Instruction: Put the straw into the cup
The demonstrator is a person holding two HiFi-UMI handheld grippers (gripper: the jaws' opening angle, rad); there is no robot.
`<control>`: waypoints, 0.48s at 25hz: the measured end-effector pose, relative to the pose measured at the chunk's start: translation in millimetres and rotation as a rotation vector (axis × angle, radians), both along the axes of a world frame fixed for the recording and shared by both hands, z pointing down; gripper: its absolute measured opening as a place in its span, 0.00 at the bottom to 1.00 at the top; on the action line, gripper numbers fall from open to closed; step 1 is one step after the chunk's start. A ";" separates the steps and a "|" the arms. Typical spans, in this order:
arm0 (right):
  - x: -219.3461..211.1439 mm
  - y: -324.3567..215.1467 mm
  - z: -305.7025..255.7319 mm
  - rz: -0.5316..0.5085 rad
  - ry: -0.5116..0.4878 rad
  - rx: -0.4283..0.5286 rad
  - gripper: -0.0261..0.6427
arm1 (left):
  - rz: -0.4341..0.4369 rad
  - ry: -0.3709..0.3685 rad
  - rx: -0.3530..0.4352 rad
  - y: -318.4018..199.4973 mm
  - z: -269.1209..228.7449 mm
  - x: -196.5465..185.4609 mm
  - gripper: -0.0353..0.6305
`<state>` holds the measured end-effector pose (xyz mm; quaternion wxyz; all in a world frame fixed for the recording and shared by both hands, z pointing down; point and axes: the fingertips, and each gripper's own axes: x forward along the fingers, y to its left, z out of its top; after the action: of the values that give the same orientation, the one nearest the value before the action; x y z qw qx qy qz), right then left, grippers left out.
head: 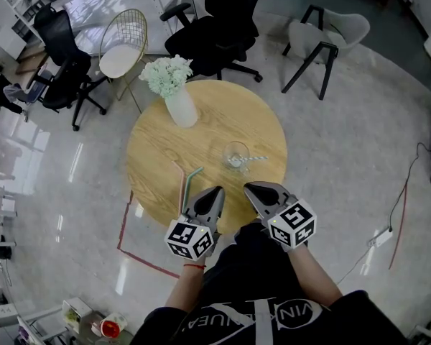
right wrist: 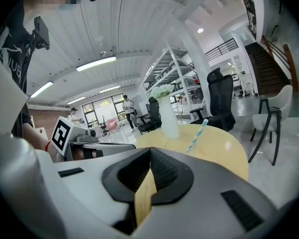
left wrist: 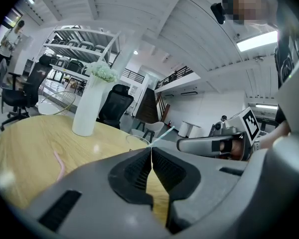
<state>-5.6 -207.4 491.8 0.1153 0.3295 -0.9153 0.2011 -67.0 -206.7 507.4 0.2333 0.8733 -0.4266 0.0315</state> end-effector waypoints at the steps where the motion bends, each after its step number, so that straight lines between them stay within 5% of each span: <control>1: -1.7 2.4 -1.1 -0.004 0.000 0.003 0.04 | 0.000 0.000 0.003 2.1 -1.1 -0.9 0.07; 12: -12.2 34.4 -11.7 -0.027 0.010 0.031 0.04 | -0.004 0.001 0.033 32.7 -13.2 -7.5 0.07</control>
<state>-17.8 -173.0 480.1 0.1173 0.3196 -0.9221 0.1837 -74.5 -174.0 494.2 0.2190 0.8761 -0.4288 0.0234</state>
